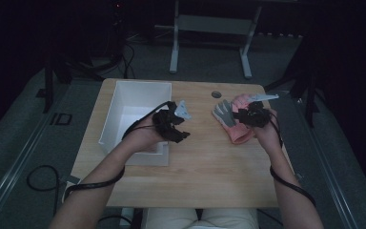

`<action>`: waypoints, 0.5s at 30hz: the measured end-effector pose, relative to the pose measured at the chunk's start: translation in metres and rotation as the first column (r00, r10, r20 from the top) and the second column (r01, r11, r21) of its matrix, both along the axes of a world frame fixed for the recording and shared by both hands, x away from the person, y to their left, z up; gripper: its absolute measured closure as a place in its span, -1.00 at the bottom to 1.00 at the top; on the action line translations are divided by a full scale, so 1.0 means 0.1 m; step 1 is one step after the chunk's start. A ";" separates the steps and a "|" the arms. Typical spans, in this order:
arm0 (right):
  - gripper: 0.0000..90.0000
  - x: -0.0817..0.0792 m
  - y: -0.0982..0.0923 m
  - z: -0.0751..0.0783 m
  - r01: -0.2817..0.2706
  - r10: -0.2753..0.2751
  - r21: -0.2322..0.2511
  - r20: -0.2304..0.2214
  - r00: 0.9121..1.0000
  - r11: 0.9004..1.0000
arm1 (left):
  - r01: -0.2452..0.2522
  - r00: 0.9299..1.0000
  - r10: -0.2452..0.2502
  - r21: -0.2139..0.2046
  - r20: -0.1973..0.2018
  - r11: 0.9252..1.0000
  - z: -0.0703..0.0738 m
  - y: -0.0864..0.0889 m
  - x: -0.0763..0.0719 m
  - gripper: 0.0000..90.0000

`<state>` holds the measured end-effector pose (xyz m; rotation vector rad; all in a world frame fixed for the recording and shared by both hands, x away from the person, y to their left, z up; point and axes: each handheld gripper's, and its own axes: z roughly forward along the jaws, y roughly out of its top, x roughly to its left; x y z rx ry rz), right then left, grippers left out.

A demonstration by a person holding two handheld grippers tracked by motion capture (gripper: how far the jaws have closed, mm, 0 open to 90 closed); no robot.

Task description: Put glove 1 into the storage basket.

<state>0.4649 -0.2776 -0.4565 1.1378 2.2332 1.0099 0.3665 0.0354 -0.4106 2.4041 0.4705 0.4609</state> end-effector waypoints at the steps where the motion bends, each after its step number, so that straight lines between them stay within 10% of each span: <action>1: 0.41 0.05 0.00 -0.06 0.007 -0.007 -0.015 -0.011 1.000 1.000 | -0.005 1.000 0.005 0.000 -0.008 1.000 -0.03 -0.04 -0.01 0.03; 5: 0.43 0.21 0.01 -0.23 0.024 -0.026 -0.050 -0.042 0.999 0.998 | -0.063 0.998 0.063 -0.030 -0.026 0.998 -0.24 -0.25 -0.13 0.03; 15: 0.45 0.44 0.08 -0.51 0.019 -0.030 -0.101 -0.106 0.994 0.995 | -0.076 0.997 0.076 0.047 0.011 0.996 -0.85 -0.66 -0.47 0.06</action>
